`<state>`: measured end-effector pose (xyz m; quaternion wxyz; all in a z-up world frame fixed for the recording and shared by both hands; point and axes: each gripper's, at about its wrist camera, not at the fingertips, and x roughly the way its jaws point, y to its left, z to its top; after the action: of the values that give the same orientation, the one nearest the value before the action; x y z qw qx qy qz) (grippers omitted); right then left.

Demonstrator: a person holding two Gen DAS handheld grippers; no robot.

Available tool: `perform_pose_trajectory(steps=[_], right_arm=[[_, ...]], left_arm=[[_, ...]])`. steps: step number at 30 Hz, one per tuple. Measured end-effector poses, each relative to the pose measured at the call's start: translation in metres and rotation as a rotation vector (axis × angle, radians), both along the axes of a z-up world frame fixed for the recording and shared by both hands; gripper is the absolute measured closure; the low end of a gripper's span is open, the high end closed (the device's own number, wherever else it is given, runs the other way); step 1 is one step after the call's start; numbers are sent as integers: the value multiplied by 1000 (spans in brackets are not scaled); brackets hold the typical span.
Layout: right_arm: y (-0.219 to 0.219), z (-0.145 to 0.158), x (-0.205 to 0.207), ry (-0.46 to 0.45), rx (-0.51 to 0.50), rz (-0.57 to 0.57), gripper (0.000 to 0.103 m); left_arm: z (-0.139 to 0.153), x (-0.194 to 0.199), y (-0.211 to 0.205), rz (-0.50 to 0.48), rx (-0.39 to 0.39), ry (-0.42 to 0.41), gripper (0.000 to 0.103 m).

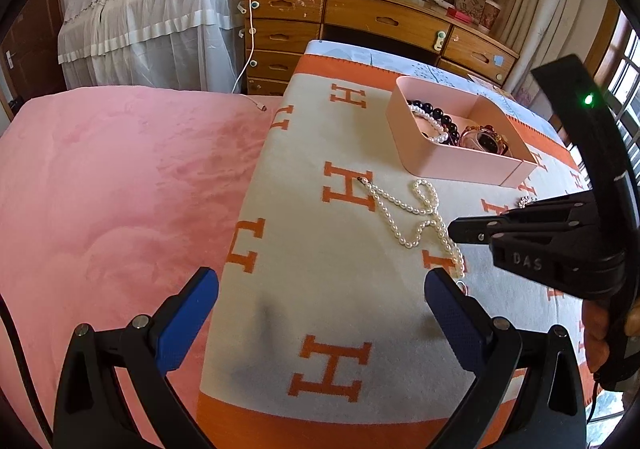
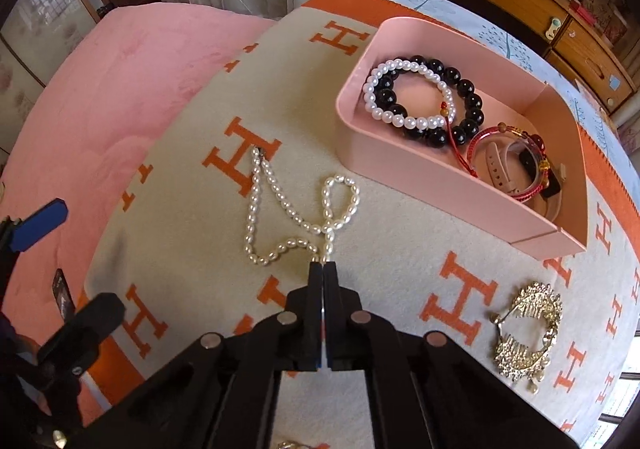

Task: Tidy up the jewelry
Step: 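Grasp the pearl necklace with the right tool, then lift the pearl necklace with the right tool while the left tool grasps a small charm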

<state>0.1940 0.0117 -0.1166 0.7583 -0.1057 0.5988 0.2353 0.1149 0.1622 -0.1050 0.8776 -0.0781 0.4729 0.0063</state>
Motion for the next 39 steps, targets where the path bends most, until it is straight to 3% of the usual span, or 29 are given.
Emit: perform_pose_trajectory(steps=[8,10,14,18,20,22,26,28,30,39], right_arm=[[-29,50,-10,-92,101,-27,103],[-33,56,-11,-79,133,-9,103],[-29,36,-8,47,164,15,100],[-18,2,-4,114,103,-58,74],[-15,-12,3,156,80,-106,73],[-12,-9,5,120,82,-117,73],[7,-11,-4,56,-39,-50,73],[17,-10,-11,-1,-111,-1,80],[18,-9,-13,-5,-115,14,98],[-27,6,-11,30,78,-63,98]], left_arm=[[-11,-5,-26,-141,-69,39,1],[-15,-8,-36,-187,-80,50,1],[-19,-15,-53,-230,-55,60,1],[-19,-21,-59,-234,-35,65,1],[-20,-23,-58,-229,-38,66,1],[-20,-25,-55,-223,-44,68,1],[-21,-26,-51,-215,-47,75,1],[-21,-26,-50,-218,-53,75,1],[-22,-26,-52,-227,-54,75,1],[-28,-19,-74,-307,36,47,3]])
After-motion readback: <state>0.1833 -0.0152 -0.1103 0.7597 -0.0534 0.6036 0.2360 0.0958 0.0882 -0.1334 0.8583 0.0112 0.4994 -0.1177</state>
